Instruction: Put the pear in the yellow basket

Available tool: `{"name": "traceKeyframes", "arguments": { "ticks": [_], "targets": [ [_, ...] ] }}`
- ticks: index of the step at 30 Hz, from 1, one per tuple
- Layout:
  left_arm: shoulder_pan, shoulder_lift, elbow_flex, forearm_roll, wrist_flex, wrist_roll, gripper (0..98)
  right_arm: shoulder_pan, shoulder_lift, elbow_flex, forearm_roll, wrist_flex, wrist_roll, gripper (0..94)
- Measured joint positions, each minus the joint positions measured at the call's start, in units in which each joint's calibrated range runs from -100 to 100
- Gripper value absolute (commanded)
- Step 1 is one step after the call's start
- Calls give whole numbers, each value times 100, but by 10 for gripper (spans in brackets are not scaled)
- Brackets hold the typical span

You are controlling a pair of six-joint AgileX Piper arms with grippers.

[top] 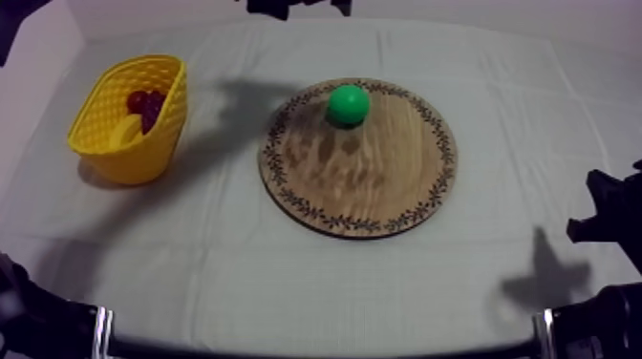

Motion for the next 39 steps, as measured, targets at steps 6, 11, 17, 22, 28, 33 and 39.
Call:
{"name": "traceKeyframes", "arguments": {
  "ticks": [6,11,17,22,28,33,39],
  "targets": [
    [46,277,152,37,48,97,769,0,0,0,0,0,0,3],
    [114,600,234,79,54,132,759,0,0,0,0,0,0,3],
    [217,1038,97,92,63,231,757,0,0,0,0,-1,0,3],
    [285,1383,-110,36,63,365,761,0,0,0,0,-1,0,3],
    [322,1840,-446,-46,-7,556,752,0,0,0,0,-1,0,3],
    [290,2191,-772,-56,-99,642,728,0,0,0,0,-1,0,3],
    [259,2547,-1162,-101,-209,661,683,0,0,0,0,-1,0,3]
  ]
}}
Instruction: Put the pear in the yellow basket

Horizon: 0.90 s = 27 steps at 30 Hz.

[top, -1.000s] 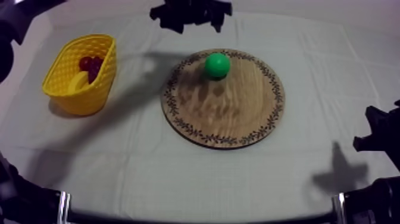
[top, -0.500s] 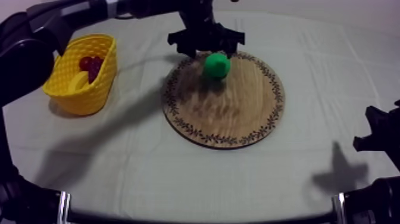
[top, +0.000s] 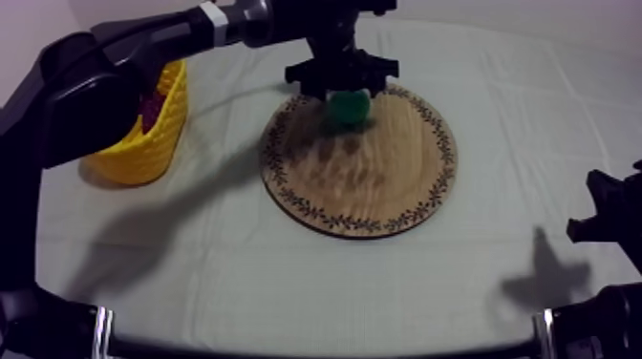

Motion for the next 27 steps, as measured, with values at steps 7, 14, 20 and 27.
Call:
{"name": "traceKeyframes", "arguments": {
  "ticks": [7,14,20,27],
  "targets": [
    [-7,309,-358,-48,-58,21,666,0,0,0,0,0,0,3],
    [-3,555,-462,-64,-38,26,676,0,0,0,0,0,0,3],
    [0,681,-515,-39,-27,9,683,0,0,0,0,8,0,3],
    [11,761,-541,-20,-27,-17,668,0,0,0,0,8,0,3]
  ]
}}
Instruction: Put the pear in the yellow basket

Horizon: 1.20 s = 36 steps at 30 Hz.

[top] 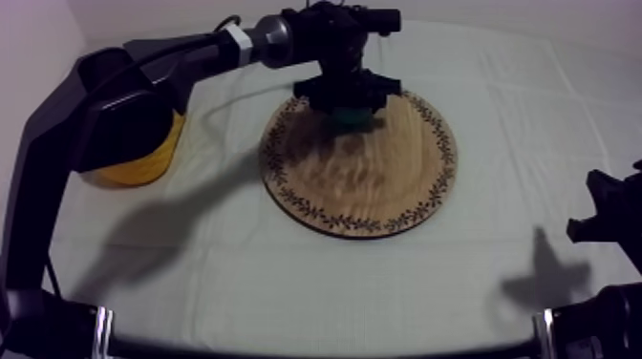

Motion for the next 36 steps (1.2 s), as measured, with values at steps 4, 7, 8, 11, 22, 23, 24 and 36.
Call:
{"name": "traceKeyframes", "arguments": {
  "ticks": [4,7,8,11,22,23,24,36],
  "targets": [
    [2,39,-42,-5,-6,-36,635,0,0,0,0,0,0,3],
    [5,62,-69,-11,-9,-68,585,0,0,0,0,-7,0,3],
    [5,62,-69,-11,-19,-86,565,0,0,0,0,-7,0,3],
    [13,69,-67,-50,-76,-117,516,0,0,0,0,-7,0,3],
    [-87,-260,95,-218,-161,-111,469,0,0,0,0,-7,0,3],
    [-110,-346,112,-245,-161,-117,468,0,0,0,0,-7,0,3],
    [-131,-437,122,-254,-145,-126,467,0,0,0,0,-7,0,3],
    [-621,-2068,1117,-289,24,-412,465,0,0,0,0,-9,0,3]
  ]
}}
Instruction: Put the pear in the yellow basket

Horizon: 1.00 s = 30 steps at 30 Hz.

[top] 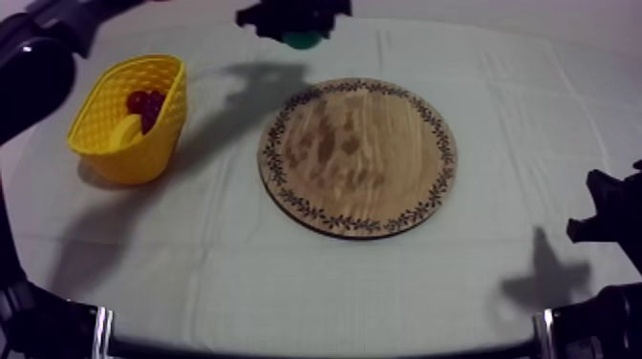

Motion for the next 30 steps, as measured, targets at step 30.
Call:
{"name": "traceKeyframes", "arguments": {
  "ticks": [30],
  "targets": [
    [-1685,-4947,4342,-188,-284,-1023,458,0,0,0,0,0,0,3]
  ]
}}
